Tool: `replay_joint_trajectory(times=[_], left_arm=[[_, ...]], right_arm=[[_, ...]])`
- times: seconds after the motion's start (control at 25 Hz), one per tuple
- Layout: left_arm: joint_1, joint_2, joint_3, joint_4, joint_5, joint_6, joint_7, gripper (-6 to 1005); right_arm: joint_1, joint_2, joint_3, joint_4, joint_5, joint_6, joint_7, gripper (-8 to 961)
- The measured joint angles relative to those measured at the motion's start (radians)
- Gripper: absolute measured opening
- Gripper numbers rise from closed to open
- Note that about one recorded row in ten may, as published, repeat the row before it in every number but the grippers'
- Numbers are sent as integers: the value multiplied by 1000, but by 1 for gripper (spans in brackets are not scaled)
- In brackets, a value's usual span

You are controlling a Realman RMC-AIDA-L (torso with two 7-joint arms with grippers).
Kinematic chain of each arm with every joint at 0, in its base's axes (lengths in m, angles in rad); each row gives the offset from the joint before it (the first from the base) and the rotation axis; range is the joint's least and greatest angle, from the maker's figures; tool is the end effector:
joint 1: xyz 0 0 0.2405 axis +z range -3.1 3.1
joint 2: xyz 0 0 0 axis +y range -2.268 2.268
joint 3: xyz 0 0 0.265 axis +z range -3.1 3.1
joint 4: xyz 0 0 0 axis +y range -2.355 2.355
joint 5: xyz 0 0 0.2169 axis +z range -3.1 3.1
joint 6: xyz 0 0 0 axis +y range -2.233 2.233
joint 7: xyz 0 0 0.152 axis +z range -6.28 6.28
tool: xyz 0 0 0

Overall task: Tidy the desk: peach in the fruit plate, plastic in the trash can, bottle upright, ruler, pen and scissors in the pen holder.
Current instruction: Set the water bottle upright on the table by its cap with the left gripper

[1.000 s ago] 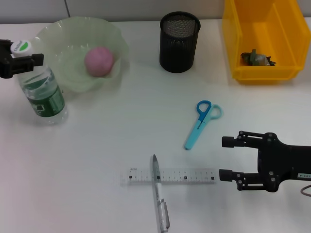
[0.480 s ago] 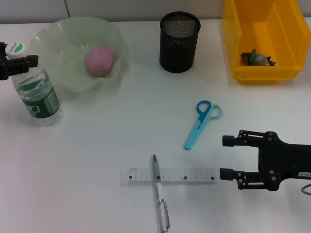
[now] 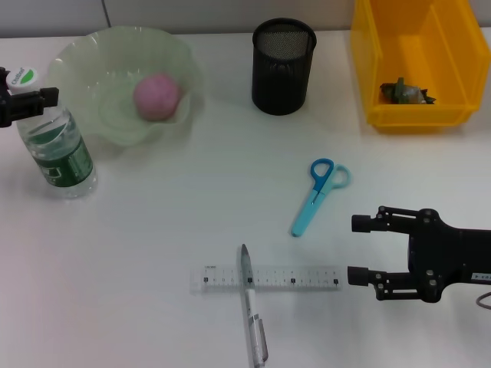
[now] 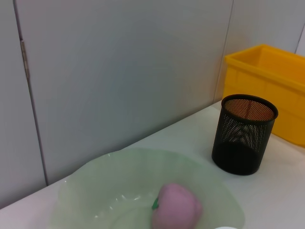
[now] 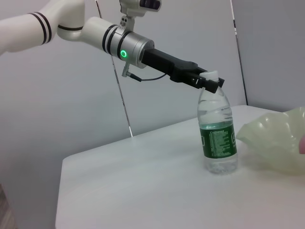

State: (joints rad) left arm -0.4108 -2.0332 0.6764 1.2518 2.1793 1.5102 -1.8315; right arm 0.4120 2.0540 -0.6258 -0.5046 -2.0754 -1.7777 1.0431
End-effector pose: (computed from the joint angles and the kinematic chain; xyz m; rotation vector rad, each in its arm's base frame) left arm -0.2855 0.3583 0.1150 -2.4002 -0.7247 -0.2630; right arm 0.3033 0.2649 -0.0226 -2.8550 0.4374 0.8406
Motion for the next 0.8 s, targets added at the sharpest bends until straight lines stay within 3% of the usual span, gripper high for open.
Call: replay_joint_trajectory(times=[0.8], left_arm=[[2,1,0,9,-5,13,11,490]], right_arm=[[-1,1,0,3,0,-9,2,775]])
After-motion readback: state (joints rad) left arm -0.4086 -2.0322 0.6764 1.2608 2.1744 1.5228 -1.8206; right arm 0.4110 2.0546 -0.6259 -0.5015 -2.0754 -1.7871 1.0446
